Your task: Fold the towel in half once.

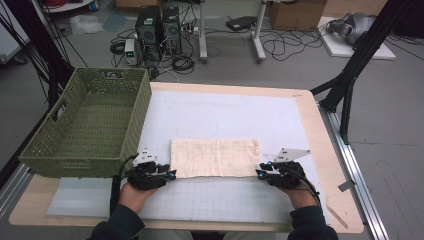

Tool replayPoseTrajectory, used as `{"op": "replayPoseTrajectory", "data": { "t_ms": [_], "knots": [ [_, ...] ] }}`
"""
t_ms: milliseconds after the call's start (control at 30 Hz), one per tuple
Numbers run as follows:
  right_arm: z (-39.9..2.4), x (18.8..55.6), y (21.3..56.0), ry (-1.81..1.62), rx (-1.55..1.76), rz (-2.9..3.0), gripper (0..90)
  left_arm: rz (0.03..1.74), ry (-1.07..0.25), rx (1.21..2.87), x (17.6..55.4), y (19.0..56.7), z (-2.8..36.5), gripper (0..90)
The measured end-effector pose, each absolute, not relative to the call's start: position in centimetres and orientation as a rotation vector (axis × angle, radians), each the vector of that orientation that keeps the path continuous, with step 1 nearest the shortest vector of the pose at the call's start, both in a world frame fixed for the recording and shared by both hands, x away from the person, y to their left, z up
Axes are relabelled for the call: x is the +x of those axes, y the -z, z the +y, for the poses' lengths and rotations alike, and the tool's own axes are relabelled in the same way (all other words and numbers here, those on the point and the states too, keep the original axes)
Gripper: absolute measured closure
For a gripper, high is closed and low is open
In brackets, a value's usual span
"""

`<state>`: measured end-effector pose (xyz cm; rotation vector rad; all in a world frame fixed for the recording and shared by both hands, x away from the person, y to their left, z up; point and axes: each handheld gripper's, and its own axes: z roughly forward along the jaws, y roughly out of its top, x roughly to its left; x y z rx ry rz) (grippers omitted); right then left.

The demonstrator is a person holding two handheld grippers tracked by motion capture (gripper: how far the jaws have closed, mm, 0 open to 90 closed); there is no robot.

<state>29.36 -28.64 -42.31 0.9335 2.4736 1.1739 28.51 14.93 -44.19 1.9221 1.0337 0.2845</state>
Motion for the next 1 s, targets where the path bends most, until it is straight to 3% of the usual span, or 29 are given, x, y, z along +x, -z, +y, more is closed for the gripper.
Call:
{"op": "replayPoseTrajectory", "data": {
  "t_ms": [133, 233, 367, 500, 600, 667, 900, 1000],
  "knots": [
    [-28.8, 29.8, 42.0, -1.239, 1.032, 2.328, 48.3, 1.037, -0.327, 1.889, 29.9, 43.7, 14.8, 49.3],
    [-28.4, 30.8, 43.1, -1.164, 1.174, 2.289, 48.7, 1.075, -0.341, 1.894, 31.3, 43.9, 14.7, 48.7],
    [-27.5, 31.4, 44.7, -1.066, 1.200, 2.342, 56.2, 1.132, -0.349, 1.892, 32.8, 45.0, 14.5, 52.0],
    [-27.6, 31.1, 44.6, -1.104, 1.211, 2.370, 82.3, 1.129, -0.350, 1.905, 33.0, 45.2, 14.4, 61.6],
    [-27.2, 30.7, 44.4, -1.084, 1.218, 2.378, 84.9, 1.072, -0.376, 1.956, 32.8, 45.2, 13.8, 78.9],
    [-27.2, 30.4, 44.2, -1.053, 1.227, 2.386, 85.0, 1.061, -0.387, 1.967, 32.8, 45.1, 13.6, 85.0],
    [-27.3, 29.5, 43.9, -1.001, 1.234, 2.392, 84.8, 1.080, -0.420, 2.003, 33.4, 44.7, 13.2, 85.7],
    [-27.6, 29.6, 43.5, -1.040, 1.215, 2.330, 59.1, 1.104, -0.433, 1.986, 33.3, 44.5, 13.6, 75.2]
  ]
}}
